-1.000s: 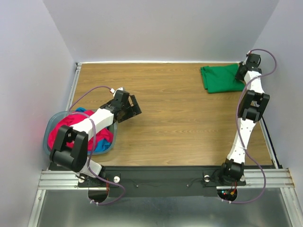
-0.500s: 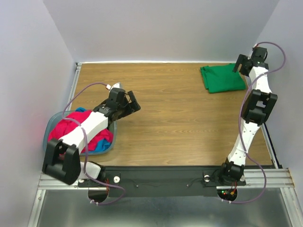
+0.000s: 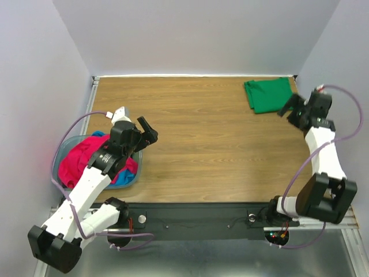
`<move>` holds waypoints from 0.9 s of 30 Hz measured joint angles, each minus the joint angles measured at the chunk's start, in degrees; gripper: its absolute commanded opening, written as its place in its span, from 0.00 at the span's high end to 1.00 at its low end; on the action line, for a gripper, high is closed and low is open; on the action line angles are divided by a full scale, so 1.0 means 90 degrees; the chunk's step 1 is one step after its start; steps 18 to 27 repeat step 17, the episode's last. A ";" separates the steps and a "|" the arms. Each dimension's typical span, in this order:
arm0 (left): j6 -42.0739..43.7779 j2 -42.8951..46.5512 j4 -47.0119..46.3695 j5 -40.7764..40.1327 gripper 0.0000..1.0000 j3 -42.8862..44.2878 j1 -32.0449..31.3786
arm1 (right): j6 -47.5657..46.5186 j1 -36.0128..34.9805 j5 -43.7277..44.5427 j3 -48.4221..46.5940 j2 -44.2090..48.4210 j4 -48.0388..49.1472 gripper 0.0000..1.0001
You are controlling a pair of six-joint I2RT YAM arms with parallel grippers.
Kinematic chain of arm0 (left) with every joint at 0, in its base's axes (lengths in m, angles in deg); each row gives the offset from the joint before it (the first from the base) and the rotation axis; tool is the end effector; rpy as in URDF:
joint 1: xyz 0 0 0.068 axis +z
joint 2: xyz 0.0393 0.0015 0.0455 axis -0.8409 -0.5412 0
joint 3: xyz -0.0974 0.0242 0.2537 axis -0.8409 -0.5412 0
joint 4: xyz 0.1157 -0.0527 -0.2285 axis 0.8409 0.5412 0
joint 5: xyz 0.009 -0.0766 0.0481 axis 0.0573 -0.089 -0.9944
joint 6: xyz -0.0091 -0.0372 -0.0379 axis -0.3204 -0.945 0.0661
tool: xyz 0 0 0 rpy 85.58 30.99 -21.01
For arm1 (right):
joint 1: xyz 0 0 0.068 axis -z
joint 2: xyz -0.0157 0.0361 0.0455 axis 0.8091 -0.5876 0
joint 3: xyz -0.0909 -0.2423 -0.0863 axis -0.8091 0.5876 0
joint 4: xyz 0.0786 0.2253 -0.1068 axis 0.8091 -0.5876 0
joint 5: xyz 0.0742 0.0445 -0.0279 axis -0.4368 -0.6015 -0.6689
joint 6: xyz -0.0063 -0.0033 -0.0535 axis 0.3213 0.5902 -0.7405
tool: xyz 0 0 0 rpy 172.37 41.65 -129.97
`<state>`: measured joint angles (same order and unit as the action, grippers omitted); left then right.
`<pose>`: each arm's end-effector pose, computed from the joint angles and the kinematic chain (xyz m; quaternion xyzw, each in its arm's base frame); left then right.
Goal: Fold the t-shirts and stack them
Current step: Neatly place the folded tshirt to the corner
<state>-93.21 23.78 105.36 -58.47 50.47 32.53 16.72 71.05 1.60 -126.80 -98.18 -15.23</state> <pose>0.1824 -0.0792 0.3109 -0.1381 0.8312 -0.2384 0.4829 0.2989 -0.0893 0.3261 0.2660 0.8443 0.0369 0.4636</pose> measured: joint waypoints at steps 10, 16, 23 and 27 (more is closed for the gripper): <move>-0.0153 0.0896 0.0687 -0.0648 0.02 -0.0153 0.0000 | 0.0498 0.0015 -0.0539 0.3179 0.3279 -0.0267 0.00; -0.0291 0.1343 0.0816 -0.0862 0.02 -0.0352 0.0000 | 0.0653 0.0015 -0.0840 0.3815 0.4942 -0.0138 0.00; -0.0313 0.1404 0.0818 -0.0899 0.02 -0.0352 0.0000 | 0.0682 0.0015 -0.0843 0.3910 0.5124 -0.0141 0.00; -0.0313 0.1404 0.0818 -0.0899 0.02 -0.0352 0.0000 | 0.0682 0.0015 -0.0843 0.3910 0.5124 -0.0141 0.00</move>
